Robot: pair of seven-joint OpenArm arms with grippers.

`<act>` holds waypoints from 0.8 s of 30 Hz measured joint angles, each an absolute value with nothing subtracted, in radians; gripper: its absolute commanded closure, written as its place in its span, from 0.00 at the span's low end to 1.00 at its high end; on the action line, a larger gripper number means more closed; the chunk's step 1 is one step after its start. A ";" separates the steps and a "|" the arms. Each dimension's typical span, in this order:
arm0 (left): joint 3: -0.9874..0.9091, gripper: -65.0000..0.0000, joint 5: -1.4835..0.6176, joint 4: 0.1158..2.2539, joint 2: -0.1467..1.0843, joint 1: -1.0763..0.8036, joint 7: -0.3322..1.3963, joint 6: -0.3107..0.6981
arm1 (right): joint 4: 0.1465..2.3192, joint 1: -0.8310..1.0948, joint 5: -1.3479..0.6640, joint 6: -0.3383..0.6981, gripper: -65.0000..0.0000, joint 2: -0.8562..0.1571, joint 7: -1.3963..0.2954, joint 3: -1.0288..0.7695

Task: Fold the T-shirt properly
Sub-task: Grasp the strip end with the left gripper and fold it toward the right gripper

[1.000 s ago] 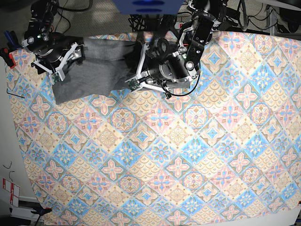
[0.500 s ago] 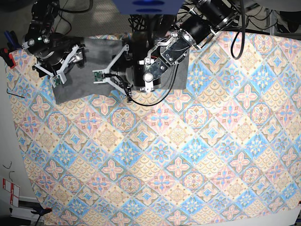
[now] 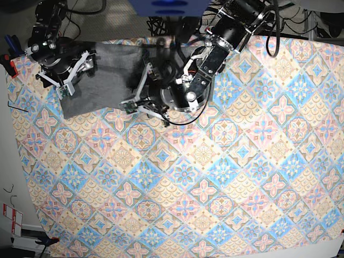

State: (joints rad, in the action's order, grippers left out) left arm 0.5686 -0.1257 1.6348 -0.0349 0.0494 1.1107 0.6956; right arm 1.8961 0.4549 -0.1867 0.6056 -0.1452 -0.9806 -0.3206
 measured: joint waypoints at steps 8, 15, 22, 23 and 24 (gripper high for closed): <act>0.330 0.58 -0.123 1.909 0.099 -0.099 1.096 0.700 | 1.897 0.422 -0.185 0.600 0.22 -0.108 -0.973 -0.415; 0.146 0.58 -0.132 1.930 0.144 -0.186 1.090 0.699 | 1.897 0.398 -0.191 0.607 0.22 -0.097 -0.973 -0.459; 0.101 0.58 -0.132 1.931 0.187 -0.268 1.092 0.703 | 1.896 0.345 -0.190 0.607 0.22 -0.097 -0.981 -0.463; 0.095 0.58 -0.131 1.931 0.189 -0.275 1.092 0.701 | 1.896 0.330 -0.187 0.605 0.22 -0.097 -0.981 -0.465; 0.084 0.57 -0.135 1.931 0.195 -0.280 1.091 0.700 | 1.893 0.313 -0.187 0.605 0.22 -0.100 -0.980 -0.465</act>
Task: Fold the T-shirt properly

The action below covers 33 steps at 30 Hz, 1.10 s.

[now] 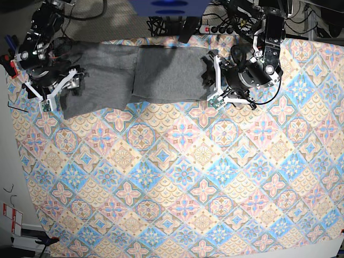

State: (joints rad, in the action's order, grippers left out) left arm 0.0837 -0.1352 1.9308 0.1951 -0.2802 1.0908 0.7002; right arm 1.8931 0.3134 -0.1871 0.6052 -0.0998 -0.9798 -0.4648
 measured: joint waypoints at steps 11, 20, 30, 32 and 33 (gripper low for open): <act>-0.120 0.57 -0.133 1.931 0.200 -0.291 1.092 0.697 | 1.704 0.244 -0.186 0.692 0.22 -0.128 -0.972 -0.592; -0.214 0.57 -0.131 1.931 0.199 -0.294 1.096 0.700 | 1.570 0.239 -0.189 0.695 0.22 -0.099 -0.928 -0.588; -0.226 0.57 -0.128 1.931 0.199 -0.295 1.095 0.701 | 1.397 0.238 -0.388 0.693 0.22 -0.103 -0.900 -0.663; -0.225 0.57 -0.127 1.931 0.199 -0.295 1.095 0.702 | 1.355 0.241 -0.400 0.697 0.22 -0.108 -0.873 -0.668; -0.225 0.57 -0.127 1.931 0.200 -0.297 1.096 0.702 | 1.337 0.237 -0.411 0.703 0.22 -0.113 -0.856 -0.668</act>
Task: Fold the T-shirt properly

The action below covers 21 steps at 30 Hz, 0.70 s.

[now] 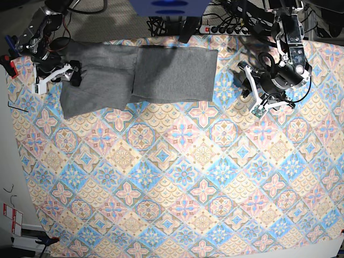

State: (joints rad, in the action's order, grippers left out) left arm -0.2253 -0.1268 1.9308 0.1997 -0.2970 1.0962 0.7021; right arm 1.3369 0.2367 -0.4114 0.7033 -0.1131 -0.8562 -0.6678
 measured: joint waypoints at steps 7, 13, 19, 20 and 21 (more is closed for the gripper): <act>-0.225 0.57 -0.124 1.931 0.199 -0.297 1.096 0.703 | 1.303 0.230 -0.429 0.704 0.22 -0.116 -0.826 -0.665; -0.264 0.57 -0.131 1.930 0.198 -0.297 1.095 0.704 | 1.309 0.235 -0.429 0.688 0.52 -0.125 -0.858 -0.607; -0.334 0.58 0.017 1.928 0.200 -0.311 1.094 0.696 | 1.309 0.230 -0.439 0.689 0.99 -0.114 -0.924 -0.599; -0.329 0.58 0.041 1.928 0.200 -0.321 1.092 0.696 | 1.308 0.230 -0.443 0.688 1.00 -0.115 -0.929 -0.599; -0.322 0.58 0.066 1.928 0.199 -0.333 1.093 0.700 | 1.308 0.230 -0.444 0.689 0.99 -0.116 -0.931 -0.599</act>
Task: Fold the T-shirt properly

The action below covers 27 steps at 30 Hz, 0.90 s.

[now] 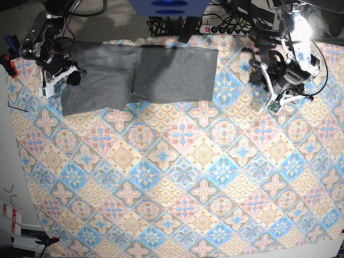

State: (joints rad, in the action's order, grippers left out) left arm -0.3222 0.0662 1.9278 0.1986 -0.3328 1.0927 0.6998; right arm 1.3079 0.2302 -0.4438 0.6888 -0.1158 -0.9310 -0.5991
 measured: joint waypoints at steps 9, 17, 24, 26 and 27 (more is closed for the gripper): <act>-0.209 0.58 0.077 1.781 0.191 -0.354 1.084 0.704 | 1.615 0.259 -0.382 0.701 0.99 -0.086 -1.184 -0.584; -0.110 0.58 0.092 1.720 0.131 -0.291 1.081 0.696 | 1.829 0.253 -0.389 0.696 0.99 -0.093 -1.301 -0.582; 0.002 0.58 0.097 1.711 0.059 -0.269 1.089 0.700 | 1.916 0.278 -0.391 0.696 0.99 -0.098 -1.343 -0.554; 0.016 0.58 0.095 1.677 0.043 -0.248 1.087 0.700 | 1.930 0.311 -0.382 0.695 0.99 -0.100 -1.345 -0.499; 0.023 0.58 0.098 1.652 0.033 -0.233 1.084 0.699 | 1.930 0.323 -0.378 0.696 0.99 -0.098 -1.359 -0.463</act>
